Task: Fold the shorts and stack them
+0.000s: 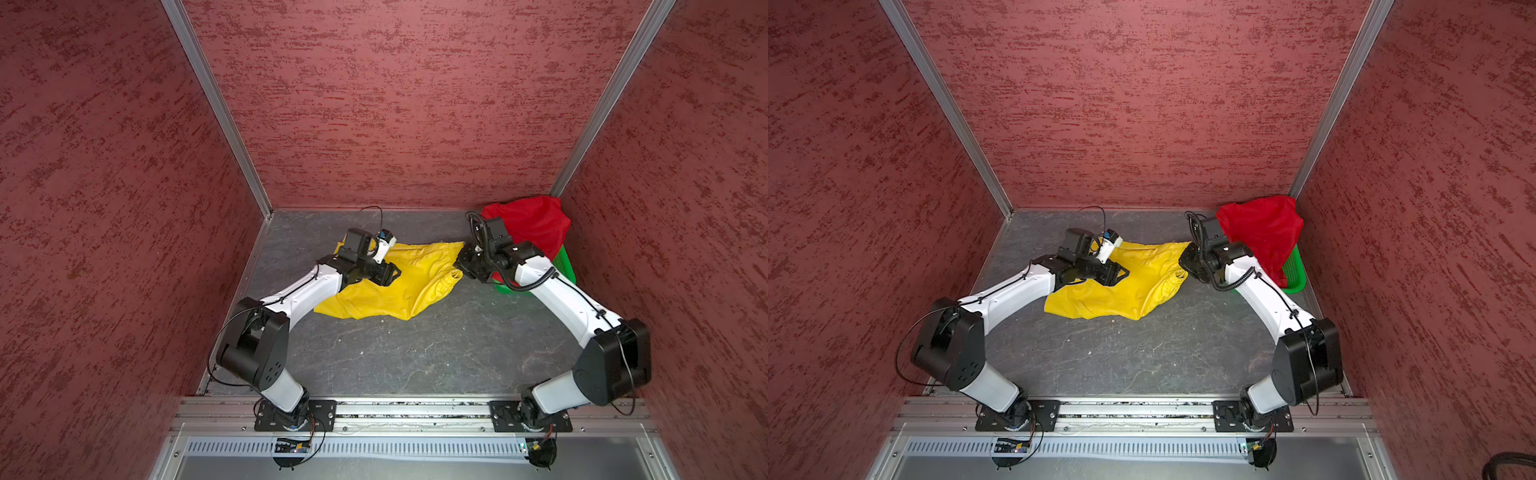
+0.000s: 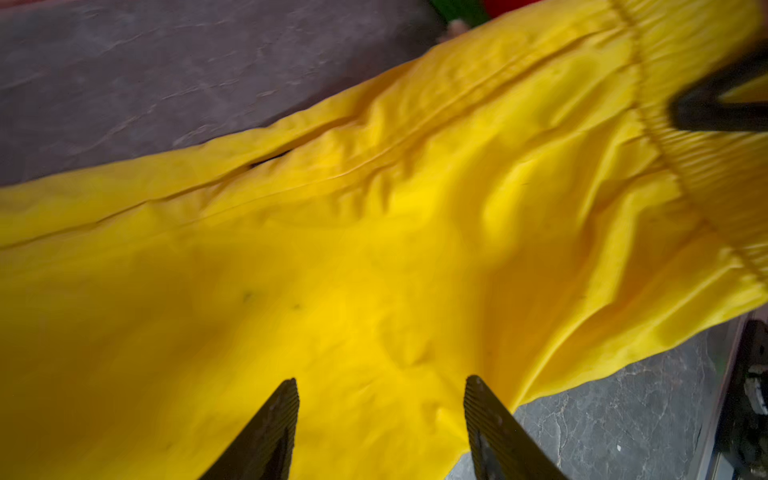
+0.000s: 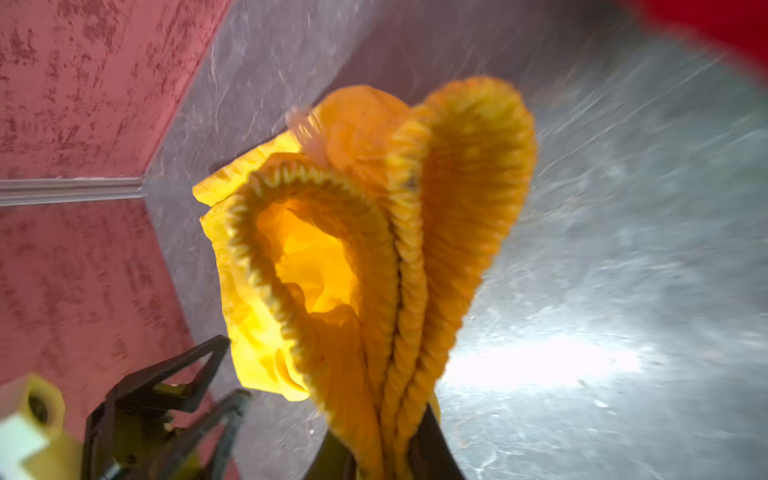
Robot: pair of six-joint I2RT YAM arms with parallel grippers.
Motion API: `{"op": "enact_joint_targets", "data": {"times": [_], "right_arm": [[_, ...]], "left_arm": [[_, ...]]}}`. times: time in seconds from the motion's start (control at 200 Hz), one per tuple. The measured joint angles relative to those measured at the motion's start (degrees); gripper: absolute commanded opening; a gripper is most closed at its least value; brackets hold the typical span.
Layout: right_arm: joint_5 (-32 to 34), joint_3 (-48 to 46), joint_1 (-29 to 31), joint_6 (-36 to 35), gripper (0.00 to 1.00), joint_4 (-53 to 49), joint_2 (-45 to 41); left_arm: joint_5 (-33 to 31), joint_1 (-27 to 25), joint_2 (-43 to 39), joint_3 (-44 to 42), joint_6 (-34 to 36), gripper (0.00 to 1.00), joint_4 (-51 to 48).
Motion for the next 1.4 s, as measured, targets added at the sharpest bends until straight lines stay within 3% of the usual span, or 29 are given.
{"op": "enact_joint_targets", "data": {"times": [0.24,0.496,0.676,0.987,1.398], "right_arm": [[6.6,20.4,0.0,-9.3,0.16,-15.6,8.8],[9.4,37.9,0.8,-13.6,0.16,-23.2,17.6],[10.8,40.2,3.1,-14.0,0.16,-24.8,19.7],[11.8,44.7,7.2,-13.3,0.18,-25.2,22.4],[7.7,45.5,15.9,-9.4,0.22,-16.3,31.2]], "left_arm": [[-1.1,8.4,-0.3,-1.7,-11.2,0.61,-4.4],[-2.7,10.9,3.8,-2.4,-17.7,0.58,-6.6],[-3.6,10.9,8.2,-2.8,-19.5,0.55,-6.6],[-3.4,10.9,12.2,-4.3,-21.4,0.32,-5.5],[-2.3,10.8,13.0,-4.2,-22.0,0.3,-3.7]]}}
